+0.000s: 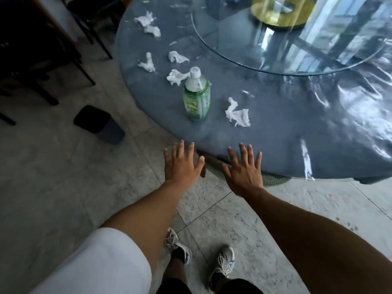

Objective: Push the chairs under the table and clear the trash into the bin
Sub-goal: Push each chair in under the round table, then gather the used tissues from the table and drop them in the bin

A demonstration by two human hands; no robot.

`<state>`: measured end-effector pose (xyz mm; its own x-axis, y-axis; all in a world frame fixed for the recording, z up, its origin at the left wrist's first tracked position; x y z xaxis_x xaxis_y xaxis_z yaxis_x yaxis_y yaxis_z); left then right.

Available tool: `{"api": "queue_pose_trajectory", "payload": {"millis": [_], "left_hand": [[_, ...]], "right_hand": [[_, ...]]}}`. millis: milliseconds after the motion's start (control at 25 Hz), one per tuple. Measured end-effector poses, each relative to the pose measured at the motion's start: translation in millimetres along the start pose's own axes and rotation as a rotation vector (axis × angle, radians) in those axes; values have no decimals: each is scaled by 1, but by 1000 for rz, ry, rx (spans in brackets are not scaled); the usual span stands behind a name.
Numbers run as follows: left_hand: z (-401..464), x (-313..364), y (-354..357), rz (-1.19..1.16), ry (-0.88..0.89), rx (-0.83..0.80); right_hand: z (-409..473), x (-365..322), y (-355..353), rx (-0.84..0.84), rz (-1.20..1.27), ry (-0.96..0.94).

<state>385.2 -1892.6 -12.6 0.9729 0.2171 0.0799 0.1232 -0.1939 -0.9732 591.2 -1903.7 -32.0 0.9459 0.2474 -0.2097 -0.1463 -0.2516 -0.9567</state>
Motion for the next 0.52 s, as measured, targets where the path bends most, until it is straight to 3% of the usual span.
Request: {"api": "queue_pose_trajectory", "payload": {"millis": [520], "left_hand": [[19,-212,-100,-128,-153,43]], "right_hand": [[87,-220,-75,83,1,-145]]}}
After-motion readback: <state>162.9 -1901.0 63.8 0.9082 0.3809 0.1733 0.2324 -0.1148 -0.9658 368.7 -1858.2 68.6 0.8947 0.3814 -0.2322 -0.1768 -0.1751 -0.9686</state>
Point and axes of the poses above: each hand's wrist, its own z-axis towards the middle knuckle, its own y-axis out of the palm, x = y × z, the point moved 7 cm from there along z, towards the middle knuckle, and after that the axes turned 8 degrees about -y, right-handed, at the moved point
